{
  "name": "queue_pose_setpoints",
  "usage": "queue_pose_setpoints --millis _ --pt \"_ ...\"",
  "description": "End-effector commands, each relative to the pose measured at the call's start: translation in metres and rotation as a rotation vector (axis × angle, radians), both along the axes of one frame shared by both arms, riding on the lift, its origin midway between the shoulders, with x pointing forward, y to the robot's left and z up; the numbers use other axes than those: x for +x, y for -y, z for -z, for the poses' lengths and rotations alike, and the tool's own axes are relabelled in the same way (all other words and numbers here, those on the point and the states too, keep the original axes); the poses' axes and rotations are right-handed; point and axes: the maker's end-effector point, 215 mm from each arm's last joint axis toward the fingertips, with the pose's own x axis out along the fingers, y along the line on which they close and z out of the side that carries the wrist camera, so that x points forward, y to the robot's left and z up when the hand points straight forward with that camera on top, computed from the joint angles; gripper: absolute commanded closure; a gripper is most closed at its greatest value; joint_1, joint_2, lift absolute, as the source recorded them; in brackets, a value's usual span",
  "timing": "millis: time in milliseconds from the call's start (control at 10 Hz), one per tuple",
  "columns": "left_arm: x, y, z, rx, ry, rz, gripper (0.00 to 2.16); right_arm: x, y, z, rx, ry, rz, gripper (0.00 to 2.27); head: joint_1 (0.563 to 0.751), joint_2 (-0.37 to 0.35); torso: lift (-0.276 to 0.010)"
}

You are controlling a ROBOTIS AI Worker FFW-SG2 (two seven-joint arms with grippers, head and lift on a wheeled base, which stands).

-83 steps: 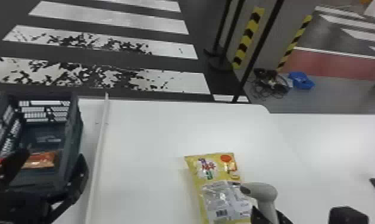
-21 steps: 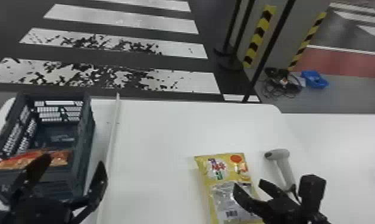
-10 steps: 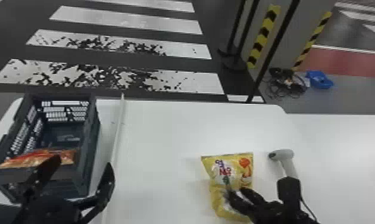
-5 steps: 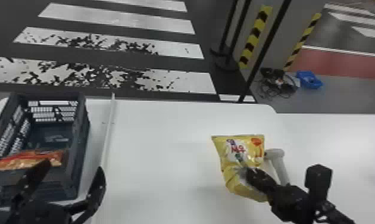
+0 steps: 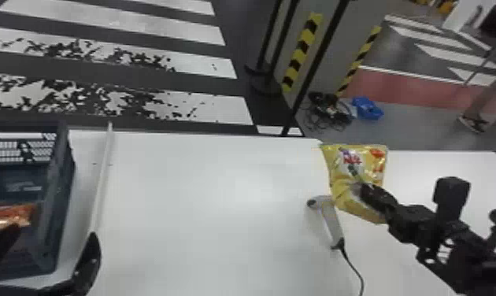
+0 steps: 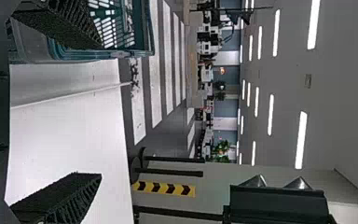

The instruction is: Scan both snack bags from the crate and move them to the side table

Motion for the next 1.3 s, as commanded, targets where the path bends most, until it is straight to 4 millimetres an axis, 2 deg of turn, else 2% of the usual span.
queue_pose_setpoints --millis 0,200,300,500,600,800,1100,1200 --pt "-0.001 -0.001 0.006 0.003 -0.009 -0.003 0.0 0.012 0.06 0.003 -0.04 -0.01 0.053 2.24 0.695 -0.35 -0.095" --pt "0.0 -0.004 0.007 -0.003 0.0 -0.009 0.0 0.025 0.118 0.023 -0.136 -0.073 0.083 2.24 0.695 -0.35 -0.095" --pt "0.002 -0.006 0.013 -0.006 -0.003 -0.01 0.0 0.031 0.138 0.027 -0.191 -0.086 0.089 2.24 0.695 -0.35 -0.095" --pt "0.009 -0.005 0.012 -0.023 0.012 -0.008 0.0 0.031 0.172 0.054 -0.281 -0.192 0.107 2.24 0.695 -0.35 -0.095" --pt "0.011 -0.006 0.012 -0.025 0.014 -0.006 0.0 0.027 0.183 0.071 -0.323 -0.248 0.119 2.24 0.695 -0.35 -0.095" --pt "0.014 -0.011 0.007 -0.028 0.03 -0.005 0.0 0.019 0.202 0.092 -0.415 -0.336 0.138 2.24 0.695 -0.35 -0.095" --pt "0.017 -0.014 0.0 -0.03 0.042 0.002 0.0 0.008 0.212 0.099 -0.362 -0.349 0.184 2.19 0.695 -0.35 -0.095" --pt "0.017 -0.014 0.0 -0.03 0.042 0.003 0.0 0.0 0.216 0.104 -0.315 -0.355 0.216 0.74 0.695 -0.35 -0.095"
